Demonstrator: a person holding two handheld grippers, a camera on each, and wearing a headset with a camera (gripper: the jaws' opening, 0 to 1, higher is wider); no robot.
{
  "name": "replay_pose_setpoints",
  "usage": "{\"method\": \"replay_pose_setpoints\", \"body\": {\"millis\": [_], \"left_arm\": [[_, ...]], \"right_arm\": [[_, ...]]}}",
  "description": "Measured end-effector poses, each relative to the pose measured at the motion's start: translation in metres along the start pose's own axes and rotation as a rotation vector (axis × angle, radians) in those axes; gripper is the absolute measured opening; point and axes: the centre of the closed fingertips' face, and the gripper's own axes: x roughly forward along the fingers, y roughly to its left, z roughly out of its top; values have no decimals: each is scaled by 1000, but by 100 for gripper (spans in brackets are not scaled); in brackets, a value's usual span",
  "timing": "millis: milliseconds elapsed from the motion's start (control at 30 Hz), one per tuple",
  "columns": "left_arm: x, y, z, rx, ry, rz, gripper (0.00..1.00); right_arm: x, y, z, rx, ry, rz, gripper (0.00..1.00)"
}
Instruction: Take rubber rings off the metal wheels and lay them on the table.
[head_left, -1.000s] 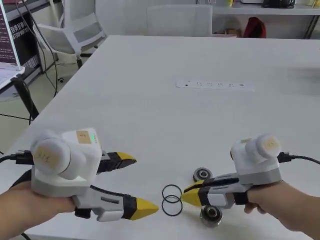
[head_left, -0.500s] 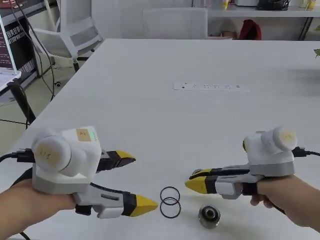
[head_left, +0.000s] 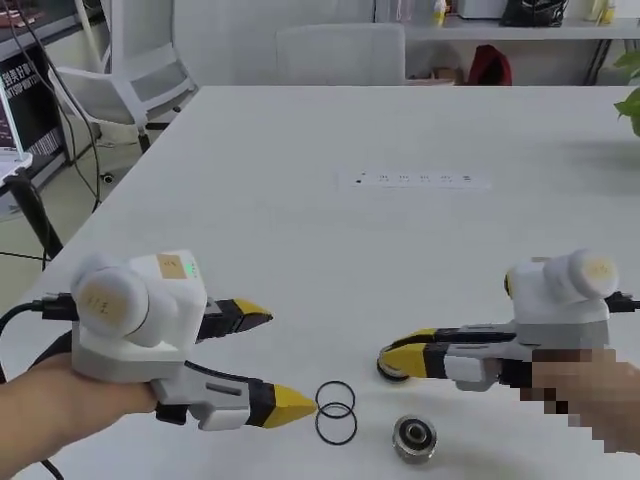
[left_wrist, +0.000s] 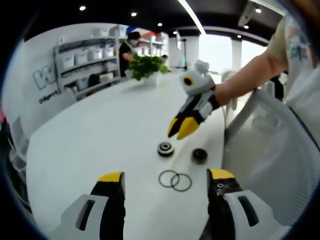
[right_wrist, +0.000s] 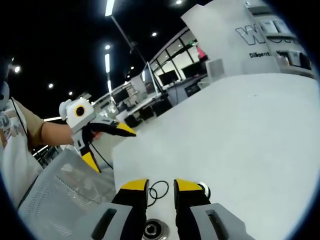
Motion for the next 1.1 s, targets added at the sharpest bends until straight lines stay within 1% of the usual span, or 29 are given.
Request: {"method": "replay_pose_setpoints", "body": {"millis": [233,667,833,1100], "left_arm": [[4,5,4,9,1,-1,67],[10,9,5,16,11,-9,67],[11,12,5,15,13,-6,67],[17,13,6,18,17,-13,67]], "right_arm": [[-9,-5,5,-11,-15,-22,19],[-26,-21,1,-25,-20,-79,22],[-31,-28,-3,-24,-19,-97,22],[-35,-30,-4,-31,-24,-107,23]]}}
